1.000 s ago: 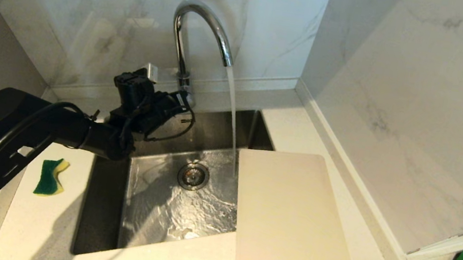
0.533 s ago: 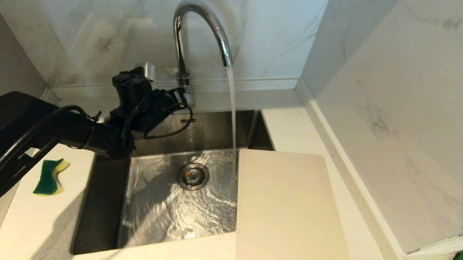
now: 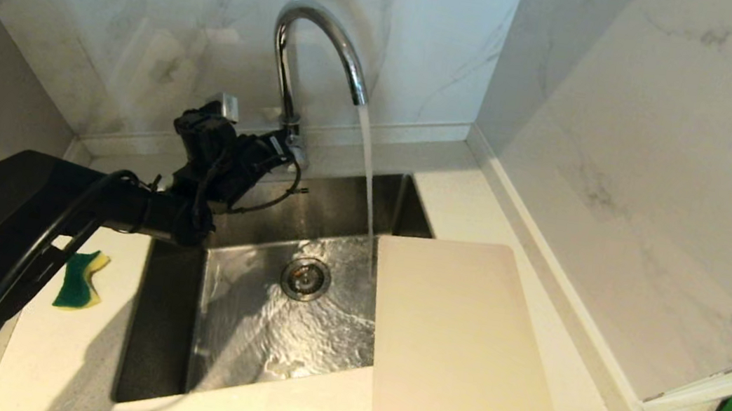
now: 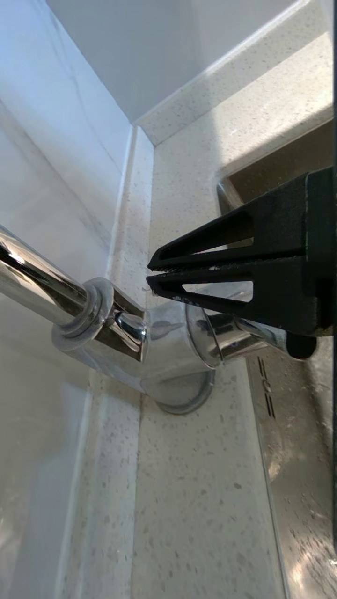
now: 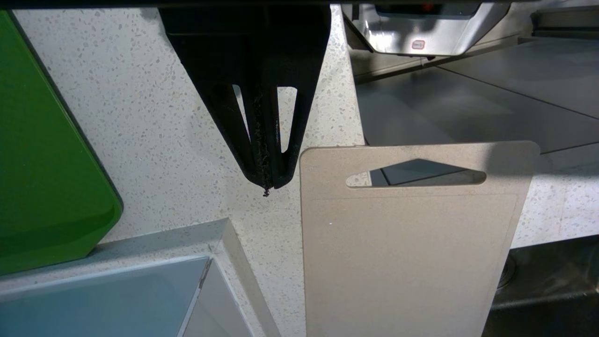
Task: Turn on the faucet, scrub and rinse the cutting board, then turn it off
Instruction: Turn off the tap
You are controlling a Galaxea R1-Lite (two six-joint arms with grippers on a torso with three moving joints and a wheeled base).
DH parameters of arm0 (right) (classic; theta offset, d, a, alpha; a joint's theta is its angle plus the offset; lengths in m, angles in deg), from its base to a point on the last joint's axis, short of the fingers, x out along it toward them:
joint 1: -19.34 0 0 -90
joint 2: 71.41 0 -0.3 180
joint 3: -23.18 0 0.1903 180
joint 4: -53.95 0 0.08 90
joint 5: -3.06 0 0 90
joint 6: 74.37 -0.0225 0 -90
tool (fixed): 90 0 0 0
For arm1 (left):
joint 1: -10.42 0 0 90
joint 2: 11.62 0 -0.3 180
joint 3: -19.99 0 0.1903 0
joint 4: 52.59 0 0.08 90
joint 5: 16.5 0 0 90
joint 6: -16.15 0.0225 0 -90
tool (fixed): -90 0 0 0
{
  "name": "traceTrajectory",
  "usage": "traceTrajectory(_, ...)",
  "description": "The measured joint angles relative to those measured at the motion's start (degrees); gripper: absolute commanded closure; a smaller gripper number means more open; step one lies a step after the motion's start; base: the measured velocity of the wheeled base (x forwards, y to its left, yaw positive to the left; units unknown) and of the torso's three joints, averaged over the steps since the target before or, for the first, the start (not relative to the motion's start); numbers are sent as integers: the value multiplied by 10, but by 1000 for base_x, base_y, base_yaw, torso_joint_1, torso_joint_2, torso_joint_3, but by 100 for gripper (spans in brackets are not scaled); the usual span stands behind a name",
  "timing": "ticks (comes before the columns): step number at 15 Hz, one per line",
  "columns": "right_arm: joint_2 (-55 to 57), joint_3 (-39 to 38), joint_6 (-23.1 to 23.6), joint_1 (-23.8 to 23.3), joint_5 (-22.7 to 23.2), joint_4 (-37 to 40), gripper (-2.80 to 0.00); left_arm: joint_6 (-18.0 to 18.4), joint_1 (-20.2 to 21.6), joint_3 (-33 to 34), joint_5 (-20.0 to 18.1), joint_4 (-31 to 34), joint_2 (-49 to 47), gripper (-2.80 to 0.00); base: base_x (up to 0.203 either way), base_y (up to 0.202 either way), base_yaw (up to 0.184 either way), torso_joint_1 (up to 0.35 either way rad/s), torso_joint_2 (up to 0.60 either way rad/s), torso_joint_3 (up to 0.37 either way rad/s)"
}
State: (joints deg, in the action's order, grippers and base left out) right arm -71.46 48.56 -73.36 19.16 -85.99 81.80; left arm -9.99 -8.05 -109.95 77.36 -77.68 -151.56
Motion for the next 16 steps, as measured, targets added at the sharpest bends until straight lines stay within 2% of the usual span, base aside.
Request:
traceTrajectory(5,0,0,0,0,0,0,0,-16,8,-21,0,0,-16,0,0,0,0,0,0,0)
traceTrajectory(16,0,0,0,0,0,0,0,-21,24,-49,-3,3,-34,0,0,0,0,0,0,0)
